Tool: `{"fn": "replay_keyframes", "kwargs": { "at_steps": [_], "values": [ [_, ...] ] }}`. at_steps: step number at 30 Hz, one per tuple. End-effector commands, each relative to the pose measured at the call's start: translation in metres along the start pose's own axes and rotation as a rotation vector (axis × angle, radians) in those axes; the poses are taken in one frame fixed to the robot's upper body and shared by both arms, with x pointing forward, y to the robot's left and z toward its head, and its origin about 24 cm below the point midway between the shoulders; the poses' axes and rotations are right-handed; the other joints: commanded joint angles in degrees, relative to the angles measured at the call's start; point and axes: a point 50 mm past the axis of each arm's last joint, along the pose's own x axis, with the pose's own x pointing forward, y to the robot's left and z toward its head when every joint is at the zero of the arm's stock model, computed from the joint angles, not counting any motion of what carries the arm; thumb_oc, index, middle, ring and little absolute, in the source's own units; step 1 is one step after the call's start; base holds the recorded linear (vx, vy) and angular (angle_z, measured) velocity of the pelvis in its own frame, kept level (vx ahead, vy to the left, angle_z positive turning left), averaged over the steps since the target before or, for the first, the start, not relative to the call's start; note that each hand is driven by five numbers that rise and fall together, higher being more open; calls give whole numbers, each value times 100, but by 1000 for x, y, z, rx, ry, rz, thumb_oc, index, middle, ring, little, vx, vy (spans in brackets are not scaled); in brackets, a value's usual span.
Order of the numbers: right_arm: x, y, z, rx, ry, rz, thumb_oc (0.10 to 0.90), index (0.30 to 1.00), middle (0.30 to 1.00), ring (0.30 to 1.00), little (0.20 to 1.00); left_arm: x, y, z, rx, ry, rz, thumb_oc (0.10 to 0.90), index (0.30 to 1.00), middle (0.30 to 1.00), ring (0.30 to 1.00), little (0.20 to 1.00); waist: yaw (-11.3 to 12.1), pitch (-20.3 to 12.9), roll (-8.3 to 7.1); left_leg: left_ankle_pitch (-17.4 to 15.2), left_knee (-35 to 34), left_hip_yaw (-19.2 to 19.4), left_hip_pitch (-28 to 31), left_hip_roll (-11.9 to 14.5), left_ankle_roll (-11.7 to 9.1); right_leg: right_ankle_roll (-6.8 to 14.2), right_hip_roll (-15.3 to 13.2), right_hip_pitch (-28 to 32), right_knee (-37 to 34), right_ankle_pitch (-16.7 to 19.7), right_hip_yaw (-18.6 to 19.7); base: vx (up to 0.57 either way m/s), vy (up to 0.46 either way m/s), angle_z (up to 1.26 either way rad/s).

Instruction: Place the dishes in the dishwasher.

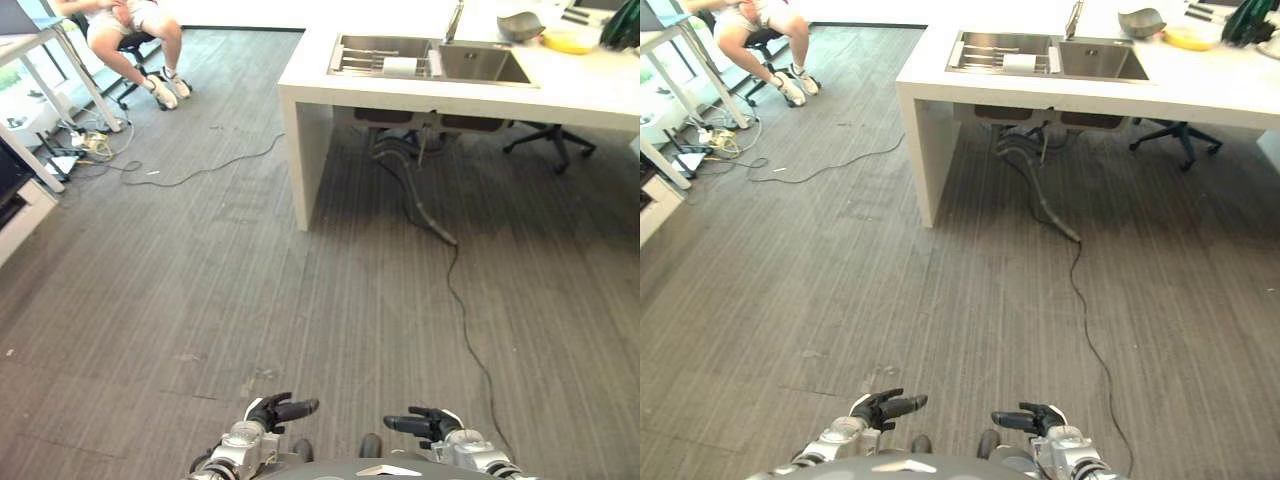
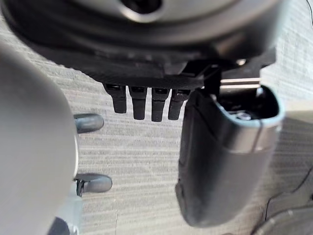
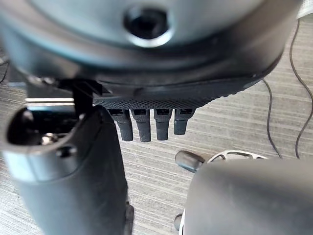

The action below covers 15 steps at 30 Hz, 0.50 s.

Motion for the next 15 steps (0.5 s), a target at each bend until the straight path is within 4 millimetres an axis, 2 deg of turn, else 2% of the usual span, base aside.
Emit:
{"fn": "replay_keyframes", "kwargs": {
  "at_steps": [1, 2, 4, 6, 13, 14, 15],
  "values": [
    [0, -19, 21, -49, -77, -56, 800, 900, 900, 900, 900, 3, -2, 42, 48, -148, -20, 800, 900, 900, 900, 900, 94, -24, -160, -65, -222, 224, -97, 43, -266, 812, -362, 152, 70, -542, -48, 0, 0, 0],
    [0, -19, 21, -49, -77, -56, 800, 900, 900, 900, 900, 3, -2, 42, 48, -148, -20, 800, 900, 900, 900, 900, 94, -22, -160, -65, -222, 224, -96, 43, -266, 812, -362, 154, 70, -542, -48, 0, 0, 0],
    [-1, -24, 45, -39, -171, -78, 800, 900, 900, 900, 900, 0, 3, 76, 23, -285, 7, 800, 900, 900, 900, 900, 102, 15, -138, -75, -222, 214, -102, 26, -255, 831, -377, 143, 70, -525, -49, -7, 15, 0],
    [-3, -26, 60, -47, -227, -79, 800, 900, 900, 900, 900, -3, 7, 91, 26, -348, 18, 800, 900, 900, 900, 900, 113, 22, -120, -103, -222, 226, -63, 14, -251, 847, -386, 175, 70, -533, -53, 1, 25, 2],
    [-3, -26, 64, -56, -243, -79, 800, 900, 900, 900, 900, -4, 10, 96, 31, -364, 31, 800, 900, 900, 900, 900, 123, 23, -117, -116, -222, 234, -37, 12, -249, 851, -390, 201, 70, -541, -47, 3, 2, 0],
    [-5, -26, 75, -74, -285, -75, 800, 900, 900, 900, 900, -4, 13, 102, 65, -381, 55, 800, 900, 900, 900, 900, 129, 6, -123, -132, -222, 231, -4, 9, -242, 856, -392, 234, 70, -554, -25, 0, 0, 0],
    [-5, -26, 75, -74, -284, -75, 800, 900, 900, 900, 900, -4, 12, 102, 66, -381, 55, 800, 900, 900, 900, 900, 130, 15, -123, -133, -222, 233, 5, 9, -242, 856, -392, 242, 70, -555, -23, 53, 48, 0]
  ]
}}
